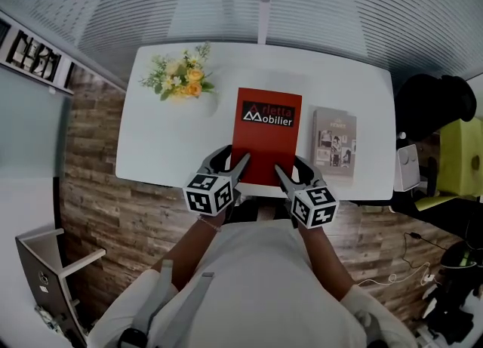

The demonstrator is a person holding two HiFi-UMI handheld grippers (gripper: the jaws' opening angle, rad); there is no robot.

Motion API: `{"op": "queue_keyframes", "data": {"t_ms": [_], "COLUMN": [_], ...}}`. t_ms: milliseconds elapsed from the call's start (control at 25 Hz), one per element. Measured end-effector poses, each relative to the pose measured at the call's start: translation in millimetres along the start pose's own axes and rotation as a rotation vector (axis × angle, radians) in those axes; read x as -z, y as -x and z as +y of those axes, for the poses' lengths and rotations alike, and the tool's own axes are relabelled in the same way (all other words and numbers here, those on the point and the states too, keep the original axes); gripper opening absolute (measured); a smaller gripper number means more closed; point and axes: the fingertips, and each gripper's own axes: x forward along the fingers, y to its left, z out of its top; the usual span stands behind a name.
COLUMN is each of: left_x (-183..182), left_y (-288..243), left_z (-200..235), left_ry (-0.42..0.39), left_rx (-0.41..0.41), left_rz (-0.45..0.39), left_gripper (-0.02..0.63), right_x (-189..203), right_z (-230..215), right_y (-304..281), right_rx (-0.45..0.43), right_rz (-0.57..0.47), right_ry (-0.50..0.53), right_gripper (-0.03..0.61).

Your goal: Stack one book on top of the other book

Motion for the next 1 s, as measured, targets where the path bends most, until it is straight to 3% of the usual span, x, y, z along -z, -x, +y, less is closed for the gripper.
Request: {"op": "queue_keyframes", "data": {"t_ms": [440, 1000], "left_x": [5.6, 32.9], "left_y": [-41.1, -106.3], "left_z": [-64.9, -182.4], "left_ry": [-0.005, -0.004], "left_rx": [-0.011, -0.015], "left_rz": [-0.008, -0.004], "left_gripper": [0.229, 0.230], "right_x": [-3.3, 4.5], "right_z": [-62.8, -169.3], "right_y": [44.5, 130.7], "right_rx": [-0.009, -0.014], "right_rz": [-0.010, -0.014], "right_ry": [0.012, 0.009], "right_gripper": [0.230, 0.230]}}
